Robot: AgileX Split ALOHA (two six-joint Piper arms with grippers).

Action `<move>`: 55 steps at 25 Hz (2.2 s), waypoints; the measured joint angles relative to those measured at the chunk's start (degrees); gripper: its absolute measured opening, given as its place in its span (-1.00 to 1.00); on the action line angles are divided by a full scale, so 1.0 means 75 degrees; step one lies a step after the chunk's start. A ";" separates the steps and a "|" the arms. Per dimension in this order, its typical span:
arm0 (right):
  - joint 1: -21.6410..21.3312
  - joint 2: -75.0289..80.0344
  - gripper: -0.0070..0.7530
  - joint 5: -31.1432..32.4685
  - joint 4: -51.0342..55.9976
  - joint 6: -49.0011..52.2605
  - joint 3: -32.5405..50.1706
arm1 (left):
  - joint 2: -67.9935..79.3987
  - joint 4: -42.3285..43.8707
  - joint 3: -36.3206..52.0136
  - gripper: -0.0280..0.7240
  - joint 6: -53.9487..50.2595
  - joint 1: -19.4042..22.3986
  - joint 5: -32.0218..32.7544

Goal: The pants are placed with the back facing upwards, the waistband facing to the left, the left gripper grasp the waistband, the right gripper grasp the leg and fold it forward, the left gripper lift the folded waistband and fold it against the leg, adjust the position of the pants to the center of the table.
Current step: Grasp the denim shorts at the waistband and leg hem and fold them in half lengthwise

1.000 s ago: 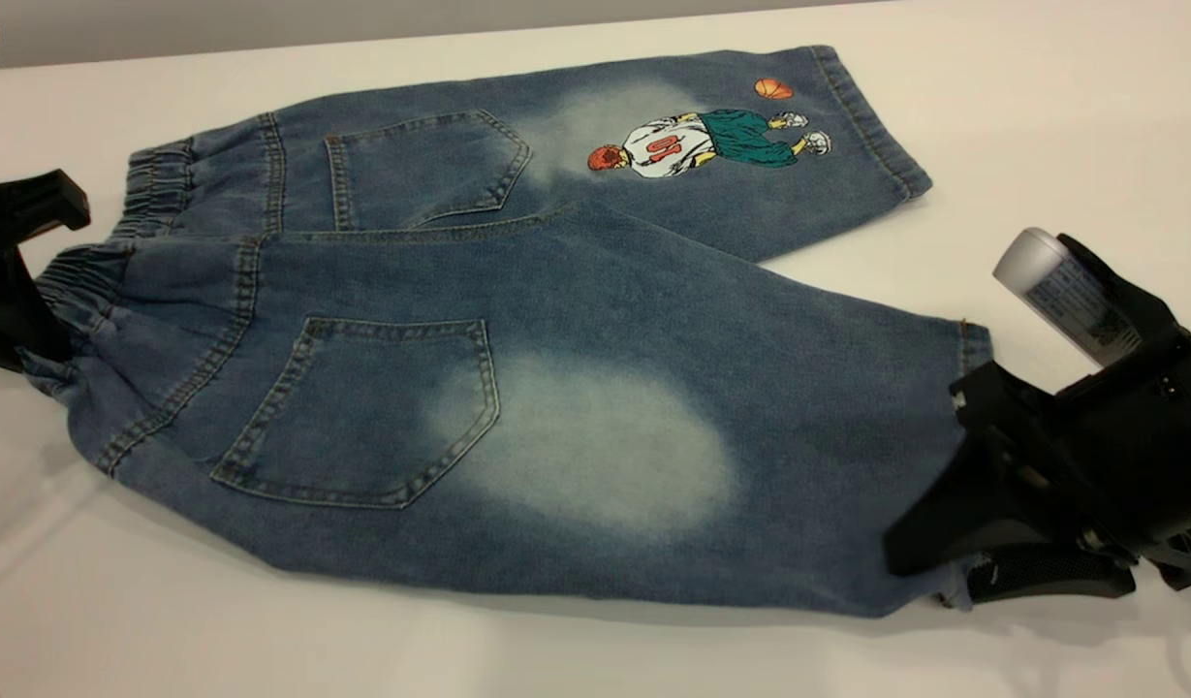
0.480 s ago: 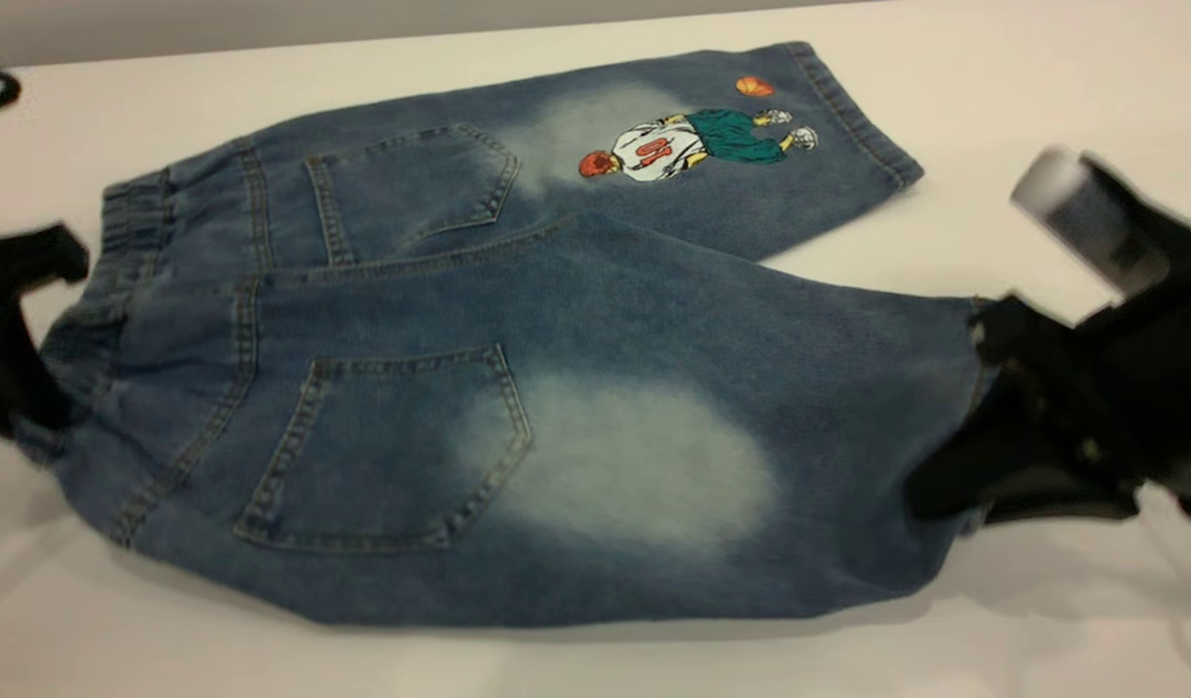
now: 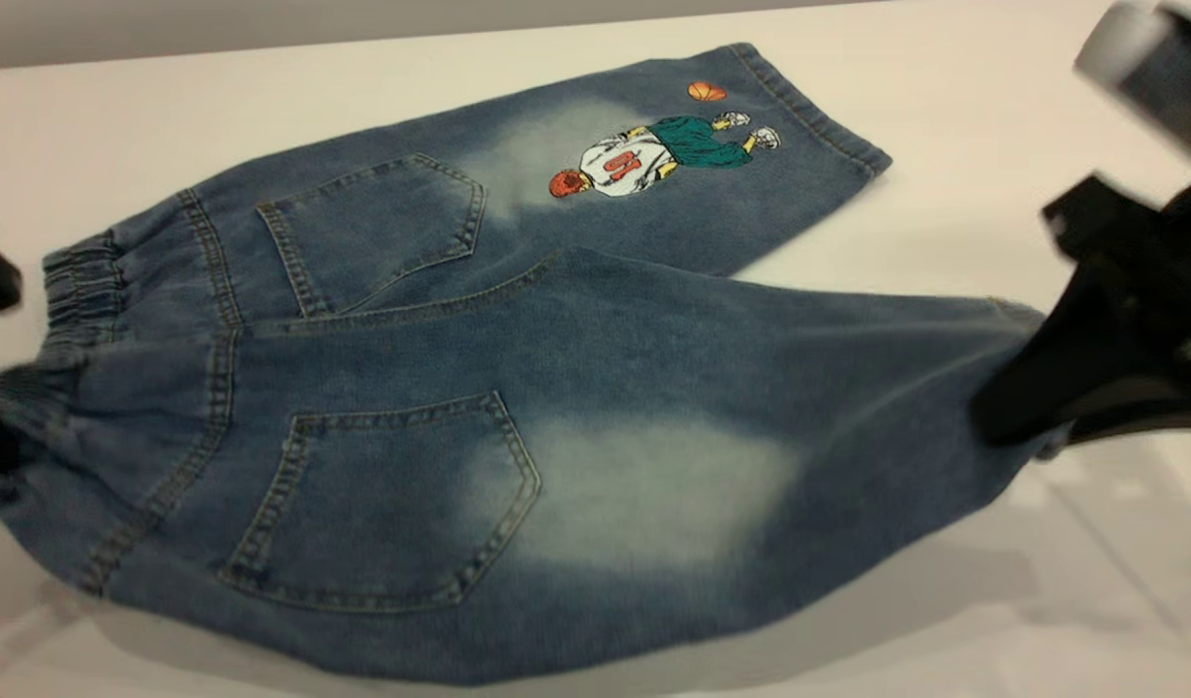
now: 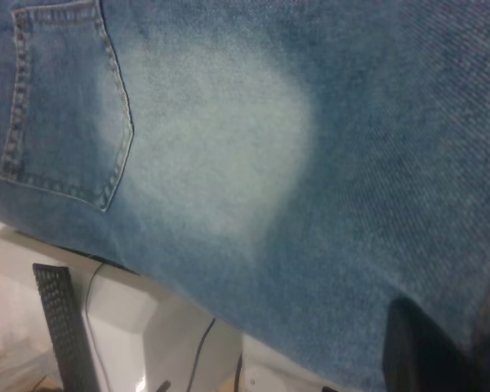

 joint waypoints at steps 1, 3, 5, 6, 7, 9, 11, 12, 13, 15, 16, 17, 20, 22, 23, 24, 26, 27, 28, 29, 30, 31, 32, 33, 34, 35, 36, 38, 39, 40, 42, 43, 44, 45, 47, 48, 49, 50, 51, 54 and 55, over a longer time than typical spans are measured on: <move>0.0000 -0.0126 -0.91 0.0021 -0.0082 0.0145 -0.0017 | -0.0162 -0.0009 0.0000 -0.64 -0.0007 0.0000 0.0000; 0.0000 -0.0307 -0.91 0.0174 -0.0148 0.0376 -0.0183 | -0.0410 -0.0205 0.0000 -0.64 -0.0007 0.0000 0.0002; 0.0000 -0.0314 -0.91 0.0502 -0.0338 0.0653 -0.0498 | -0.0599 -0.0424 0.0000 -0.64 0.0028 0.0000 0.0030; 0.0000 -0.0307 -0.91 0.0676 -0.0442 0.0755 -0.0657 | -0.0637 -0.0549 0.0000 -0.64 0.0047 0.0000 0.0041; 0.0000 -0.0307 -0.91 0.0819 -0.0507 0.0884 -0.0879 | -0.0657 -0.0682 0.0000 -0.64 0.0121 0.0000 0.0041; 0.0000 -0.0273 -0.91 0.0879 -0.0670 0.1217 -0.1355 | -0.0667 -0.0944 -0.0007 -0.64 0.0285 0.0000 0.0041; 0.0000 -0.0176 -0.91 0.0860 -0.0876 0.1558 -0.1816 | -0.0667 -0.1337 -0.0007 -0.64 0.0442 0.0000 -0.0017; 0.0000 -0.0134 -0.91 0.0860 -0.1020 0.1740 -0.2069 | -0.0667 -0.1536 -0.0007 -0.64 0.0551 0.0000 -0.0039; 0.0000 -0.0079 -0.91 0.0869 -0.1123 0.1897 -0.2277 | -0.0667 -0.1796 -0.0007 -0.64 0.0663 0.0000 -0.0072; 0.0000 0.0056 -0.91 0.0868 -0.1364 0.2277 -0.2746 | -0.0667 -0.2333 -0.0007 -0.64 0.0971 0.0000 -0.0093; 0.0000 0.0149 -0.91 0.0868 -0.1465 0.2426 -0.2963 | -0.0667 -0.2600 -0.0007 -0.64 0.1111 0.0000 -0.0125; 0.0000 0.0248 -0.91 0.0880 -0.1547 0.2542 -0.3135 | -0.0667 -0.3014 -0.0007 -0.64 0.1288 0.0000 -0.0162; 0.0000 0.0614 -0.91 0.1073 -0.1623 0.2855 -0.3712 | -0.0667 -0.4102 -0.0014 -0.64 0.1841 0.0000 -0.0254; 0.0000 0.0896 -0.91 0.1219 -0.1623 0.2992 -0.4075 | -0.0667 -0.4827 -0.0014 -0.64 0.2235 0.0008 -0.0269; 0.0000 0.1048 -0.91 0.1296 -0.1613 0.3032 -0.4280 | -0.0667 -0.5223 -0.0014 -0.64 0.2474 0.0018 -0.0269; 0.0000 0.1188 -0.91 0.1382 -0.1613 0.3107 -0.4450 | -0.0667 -0.5538 -0.0014 -0.64 0.2642 0.0018 -0.0259; 0.0000 0.1404 -0.91 0.1460 -0.1605 0.3188 -0.4862 | -0.0667 -0.6286 -0.0014 -0.64 0.2971 0.0018 -0.0154; 0.0000 0.1506 -0.91 0.1485 -0.1604 0.3237 -0.5061 | -0.0667 -0.6645 -0.0014 -0.64 0.3118 0.0018 -0.0137; 0.0000 0.1606 -0.91 0.1521 -0.1604 0.3295 -0.5224 | -0.0667 -0.6992 -0.0014 -0.64 0.3274 0.0018 -0.0131; 0.0000 0.1707 -0.91 0.1531 -0.1594 0.3338 -0.5413 | -0.0667 -0.7315 -0.0014 -0.64 0.3414 0.0018 -0.0131; 0.0000 0.1790 -0.91 0.1538 -0.1593 0.3395 -0.5591 | -0.0673 -0.7585 -0.0014 -0.64 0.3504 0.0018 -0.0131; 0.0000 0.1891 -0.91 0.1552 -0.1585 0.3447 -0.5737 | -0.0682 -0.7895 -0.0014 -0.64 0.3599 0.0018 -0.0131; 0.0000 0.1988 -0.91 0.1555 -0.1577 0.3521 -0.5902 | -0.0704 -0.8188 -0.0014 -0.64 0.3659 0.0018 -0.0164; 0.0000 0.2065 -0.91 0.1584 -0.1577 0.3545 -0.6058 | -0.0753 -0.8411 -0.0014 -0.64 0.3719 0.0018 -0.0218; 0.0000 0.2165 -0.91 0.1613 -0.1577 0.3597 -0.6207 | -0.0823 -0.8682 -0.0014 -0.64 0.3779 0.0018 -0.0320; 0.0000 0.2267 -0.91 0.1630 -0.1577 0.3623 -0.6323 | -0.0889 -0.8952 -0.0014 -0.64 0.3832 0.0018 -0.0470; 0.0000 0.2380 -0.91 0.1628 -0.1577 0.3663 -0.6462 | -0.0973 -0.9184 -0.0014 -0.64 0.3856 0.0018 -0.0620; 0.0000 0.2587 -0.91 0.1628 -0.1586 0.3729 -0.6695 | -0.1162 -0.9536 -0.0014 -0.64 0.3856 0.0018 -0.0918; 0.0000 0.2693 -0.91 0.1621 -0.1586 0.3730 -0.6812 | -0.1253 -0.9704 -0.0014 -0.64 0.3856 0.0018 -0.1090; 0.0000 0.2777 -0.91 0.1611 -0.1586 0.3745 -0.6928 | -0.1363 -0.9818 -0.0014 -0.64 0.3856 0.0018 -0.1229; 0.0000 0.2980 -0.91 0.1593 -0.1586 0.3872 -0.7147 | -0.1536 -0.9983 -0.0014 -0.64 0.3856 0.0018 -0.1559; 0.0000 0.3094 -0.91 0.1593 -0.1586 0.3918 -0.7276 | -0.1583 -0.9983 -0.0014 -0.64 0.3835 0.0018 -0.1710; 0.0000 0.3190 -0.91 0.1593 -0.1586 0.3943 -0.7413 | -0.1589 -0.9999 -0.0014 -0.64 0.3795 0.0018 -0.1801; 0.0000 0.3313 -0.91 0.1593 -0.1586 0.4006 -0.7549 | -0.1582 -1.0068 -0.0014 -0.64 0.3757 0.0018 -0.1859; 0.0000 0.3536 -0.91 0.1600 -0.1586 0.4122 -0.7756 | -0.1576 -1.0243 -0.0014 -0.64 0.3759 0.0018 -0.1928; 0.0000 0.3653 -0.91 0.1601 -0.1586 0.4165 -0.7855 | -0.1576 -1.0251 -0.0014 -0.64 0.3759 0.0018 -0.1965; 0.0000 0.3764 -0.91 0.1601 -0.1586 0.4201 -0.7934 | -0.1573 -1.0251 -0.0014 -0.64 0.3745 0.0018 -0.2044; 0.0000 0.3865 -0.91 0.1592 -0.1592 0.4233 -0.8019 | -0.1573 -1.0251 -0.0014 -0.64 0.3745 0.0018 -0.2156; 0.0000 0.3939 -0.91 0.1585 -0.1602 0.4315 -0.8102 | -0.1573 -1.0251 -0.0014 -0.64 0.3709 0.0018 -0.2271; 0.0000 0.4138 -0.91 0.1527 -0.1595 0.4457 -0.8296 | -0.1573 -1.0251 -0.0014 -0.64 0.3481 0.0018 -0.2714; 0.0000 0.4185 -0.91 0.1505 -0.1595 0.4494 -0.8363 | -0.1573 -1.0251 -0.0014 -0.64 0.3396 0.0018 -0.2839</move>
